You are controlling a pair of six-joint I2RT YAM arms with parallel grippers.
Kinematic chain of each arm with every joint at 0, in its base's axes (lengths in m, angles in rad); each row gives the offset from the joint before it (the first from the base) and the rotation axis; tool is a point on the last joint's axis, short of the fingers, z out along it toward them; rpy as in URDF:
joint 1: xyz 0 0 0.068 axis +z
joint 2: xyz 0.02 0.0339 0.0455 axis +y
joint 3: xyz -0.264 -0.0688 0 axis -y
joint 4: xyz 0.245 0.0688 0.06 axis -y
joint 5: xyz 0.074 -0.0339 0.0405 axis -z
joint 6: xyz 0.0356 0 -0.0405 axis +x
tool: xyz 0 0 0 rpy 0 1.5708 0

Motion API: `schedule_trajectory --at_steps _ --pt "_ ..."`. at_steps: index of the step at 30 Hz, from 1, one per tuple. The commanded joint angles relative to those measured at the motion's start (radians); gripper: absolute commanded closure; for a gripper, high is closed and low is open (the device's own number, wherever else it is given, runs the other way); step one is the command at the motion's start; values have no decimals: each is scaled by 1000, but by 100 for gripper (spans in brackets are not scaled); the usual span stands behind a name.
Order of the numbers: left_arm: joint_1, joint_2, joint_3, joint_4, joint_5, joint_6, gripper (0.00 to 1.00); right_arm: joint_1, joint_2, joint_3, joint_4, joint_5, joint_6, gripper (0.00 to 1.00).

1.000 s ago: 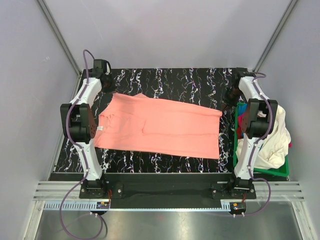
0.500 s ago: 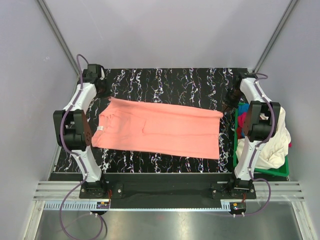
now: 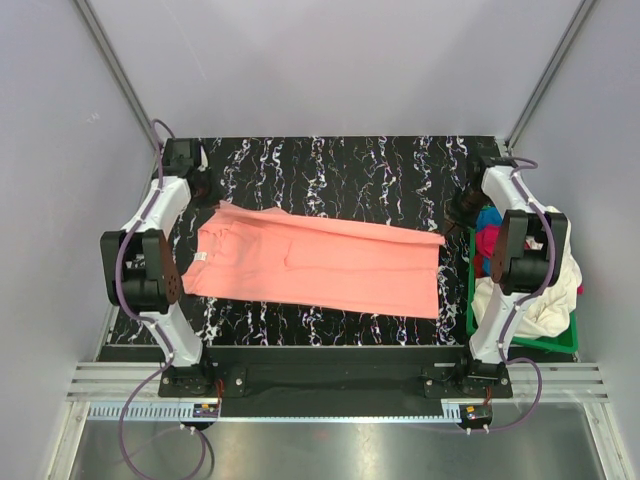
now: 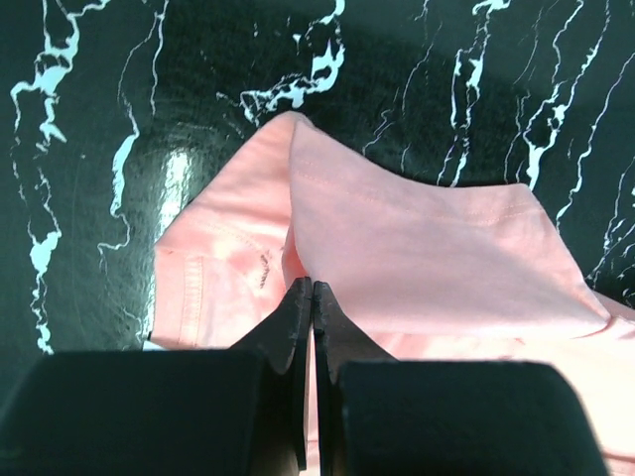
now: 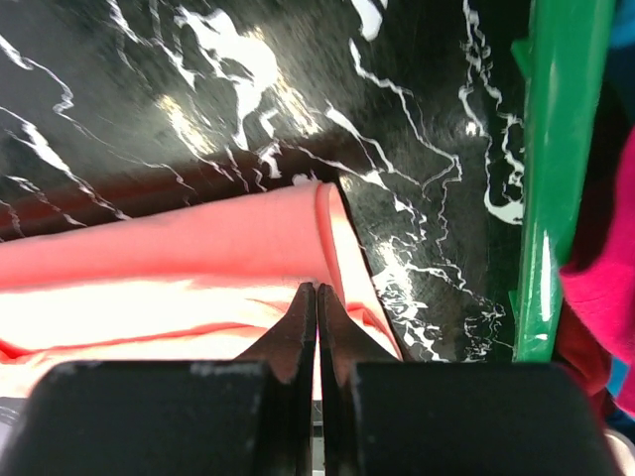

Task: Fold and stack the t-shirts
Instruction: Fold the tshirt

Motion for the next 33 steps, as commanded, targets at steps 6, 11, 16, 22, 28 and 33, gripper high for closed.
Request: schedule_trajectory --at_steps 6,11,16,22,28,33 --pt "20 -117 -77 33 -68 0 100 -1 -104 -118 47 -28 9 100" --pt "31 -137 -116 30 -94 -3 100 -3 -103 -140 57 -8 6 100" --pt "41 -168 -151 27 -96 -8 100 -4 -92 -152 60 1 0 100" --pt "40 -200 -208 36 -79 -23 100 -3 -85 -158 66 9 -1 100" --pt "41 -202 -225 34 -90 -23 100 -3 -77 -155 66 12 -4 100" --pt "40 -192 -228 36 -84 -26 100 -3 -66 -152 78 1 -4 100"
